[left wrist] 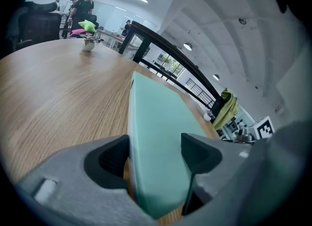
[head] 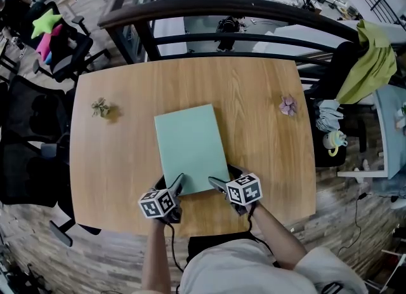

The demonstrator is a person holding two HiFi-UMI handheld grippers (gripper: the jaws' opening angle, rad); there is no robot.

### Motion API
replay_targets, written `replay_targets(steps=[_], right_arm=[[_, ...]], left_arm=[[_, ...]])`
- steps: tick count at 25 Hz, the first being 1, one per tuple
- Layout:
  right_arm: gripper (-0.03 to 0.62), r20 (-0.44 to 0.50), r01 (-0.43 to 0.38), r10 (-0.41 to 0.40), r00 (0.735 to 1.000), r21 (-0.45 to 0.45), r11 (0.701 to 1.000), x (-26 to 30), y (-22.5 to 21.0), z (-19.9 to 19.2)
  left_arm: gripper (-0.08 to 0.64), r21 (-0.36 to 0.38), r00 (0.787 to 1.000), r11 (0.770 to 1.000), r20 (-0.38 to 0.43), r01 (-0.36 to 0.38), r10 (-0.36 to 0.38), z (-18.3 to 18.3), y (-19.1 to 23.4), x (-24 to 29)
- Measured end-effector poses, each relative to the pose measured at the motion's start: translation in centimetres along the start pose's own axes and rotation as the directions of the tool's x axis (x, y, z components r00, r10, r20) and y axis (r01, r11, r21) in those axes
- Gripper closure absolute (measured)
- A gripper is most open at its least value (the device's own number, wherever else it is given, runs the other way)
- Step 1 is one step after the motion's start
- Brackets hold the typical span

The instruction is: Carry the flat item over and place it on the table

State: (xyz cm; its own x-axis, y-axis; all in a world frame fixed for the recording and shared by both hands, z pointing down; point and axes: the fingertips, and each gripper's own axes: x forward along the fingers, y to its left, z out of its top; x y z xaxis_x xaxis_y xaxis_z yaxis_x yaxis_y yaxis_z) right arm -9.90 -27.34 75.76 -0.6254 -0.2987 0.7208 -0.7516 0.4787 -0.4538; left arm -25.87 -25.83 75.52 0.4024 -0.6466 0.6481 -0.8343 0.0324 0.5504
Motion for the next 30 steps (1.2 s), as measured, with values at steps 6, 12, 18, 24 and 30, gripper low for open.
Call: replay_targets(steps=[6,12,18,24,30], right_arm=[[0.195,0.0,0.014,-0.014,1.0,0.007,1.0,0.6,-0.4,0.2],[0.198,0.0,0.019,-0.019,1.0,0.011,1.0,0.9,-0.7,0.6],[0.201,-0.006,0.021,-0.021,1.0,0.009,1.0,1.1,-0.9,0.6],[0.209,-0.01,0.03,-0.03,0.999,0.002,1.0,1.1,-1.1,0.6],[0.21,-0.007,0.041,-0.041,0.999,-0.002,0.999,1.1,-1.2,0.6]], left_arm=[[0.213,0.012,1.0,1.0,-0.008,0.004,-0.004,0.3,0.3,0.7],[0.212,0.016,1.0,1.0,-0.016,0.005,-0.005,0.5,0.5,1.1],[0.212,0.021,1.0,1.0,-0.029,0.006,-0.006,0.4,0.7,1.5],[0.212,0.021,0.999,1.0,-0.035,0.012,-0.011,0.5,0.7,1.5],[0.21,0.034,0.999,0.999,-0.037,0.011,-0.009,0.5,0.7,1.5]])
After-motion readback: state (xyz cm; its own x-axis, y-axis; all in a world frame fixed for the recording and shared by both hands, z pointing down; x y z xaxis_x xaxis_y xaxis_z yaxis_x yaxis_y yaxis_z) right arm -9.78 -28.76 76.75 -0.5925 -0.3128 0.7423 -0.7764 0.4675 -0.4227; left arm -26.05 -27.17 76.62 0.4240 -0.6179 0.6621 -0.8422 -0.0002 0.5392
